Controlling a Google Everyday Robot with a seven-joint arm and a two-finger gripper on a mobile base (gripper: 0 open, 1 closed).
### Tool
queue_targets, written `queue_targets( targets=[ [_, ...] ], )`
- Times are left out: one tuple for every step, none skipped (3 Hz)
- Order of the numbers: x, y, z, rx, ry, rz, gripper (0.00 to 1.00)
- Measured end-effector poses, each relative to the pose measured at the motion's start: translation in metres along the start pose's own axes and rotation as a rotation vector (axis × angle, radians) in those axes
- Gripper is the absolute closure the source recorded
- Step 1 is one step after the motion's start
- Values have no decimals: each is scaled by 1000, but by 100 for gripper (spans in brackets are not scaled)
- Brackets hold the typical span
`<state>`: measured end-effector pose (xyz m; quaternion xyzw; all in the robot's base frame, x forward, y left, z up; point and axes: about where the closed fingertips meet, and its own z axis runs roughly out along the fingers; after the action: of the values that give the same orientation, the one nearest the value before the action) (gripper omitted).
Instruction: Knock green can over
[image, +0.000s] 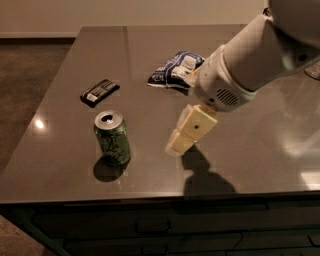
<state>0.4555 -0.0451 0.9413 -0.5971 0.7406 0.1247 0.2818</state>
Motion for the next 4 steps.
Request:
queue_targets(
  targets=[
    [-27,11,38,-23,-70,-15,0],
    [-46,21,68,-54,-110,-27,0],
    [-61,28,85,-79,-146,-28,0],
    [-78,34,96,-99,-185,-35,0]
  ],
)
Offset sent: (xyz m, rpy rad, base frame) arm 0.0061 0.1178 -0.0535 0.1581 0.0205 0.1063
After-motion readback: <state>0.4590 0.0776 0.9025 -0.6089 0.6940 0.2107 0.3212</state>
